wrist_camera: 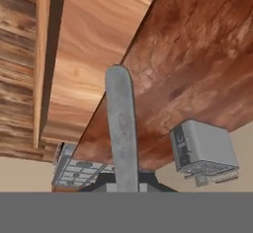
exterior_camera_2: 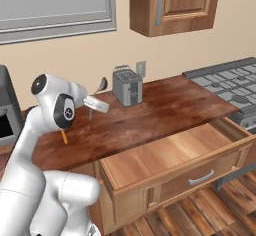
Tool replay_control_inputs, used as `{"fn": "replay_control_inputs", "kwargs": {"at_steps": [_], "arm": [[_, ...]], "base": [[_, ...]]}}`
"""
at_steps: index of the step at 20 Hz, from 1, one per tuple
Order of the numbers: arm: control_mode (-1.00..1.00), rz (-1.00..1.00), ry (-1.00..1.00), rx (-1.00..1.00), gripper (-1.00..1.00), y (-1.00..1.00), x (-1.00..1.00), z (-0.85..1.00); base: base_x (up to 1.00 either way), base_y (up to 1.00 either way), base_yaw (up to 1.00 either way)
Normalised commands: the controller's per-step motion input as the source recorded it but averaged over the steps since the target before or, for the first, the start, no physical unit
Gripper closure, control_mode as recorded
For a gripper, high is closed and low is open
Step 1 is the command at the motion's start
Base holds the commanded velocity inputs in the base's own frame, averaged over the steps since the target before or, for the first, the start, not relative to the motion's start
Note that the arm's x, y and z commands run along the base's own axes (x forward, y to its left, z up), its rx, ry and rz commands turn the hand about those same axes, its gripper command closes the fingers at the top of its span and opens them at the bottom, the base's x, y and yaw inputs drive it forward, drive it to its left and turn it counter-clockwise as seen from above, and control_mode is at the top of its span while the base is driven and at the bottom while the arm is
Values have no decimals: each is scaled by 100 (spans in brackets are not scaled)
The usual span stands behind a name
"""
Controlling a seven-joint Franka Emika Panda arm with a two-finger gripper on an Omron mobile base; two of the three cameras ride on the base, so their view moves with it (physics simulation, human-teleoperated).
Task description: Organize the utensils by type. Pick up the wooden spoons from the counter and place them in the open cabinet. Then pick up the metallic utensils from the counter and place them in the open drawer.
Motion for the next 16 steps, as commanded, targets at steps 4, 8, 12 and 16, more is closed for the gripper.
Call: {"fn": "replay_control_inputs", "kwargs": {"at_steps": [4, 8, 12, 16], "arm": [[-100, -22, -1, 24, 100, -45, -15, -40], [-100, -8, 14, 6, 100, -22, 1, -9], [-100, 0, 23, 0, 100, -33, 0, -6], [-100, 0, 17, 6, 100, -54, 0, -7]], "base": [[0, 0, 0], [0, 0, 0], [0, 0, 0], [0, 0, 0]]}}
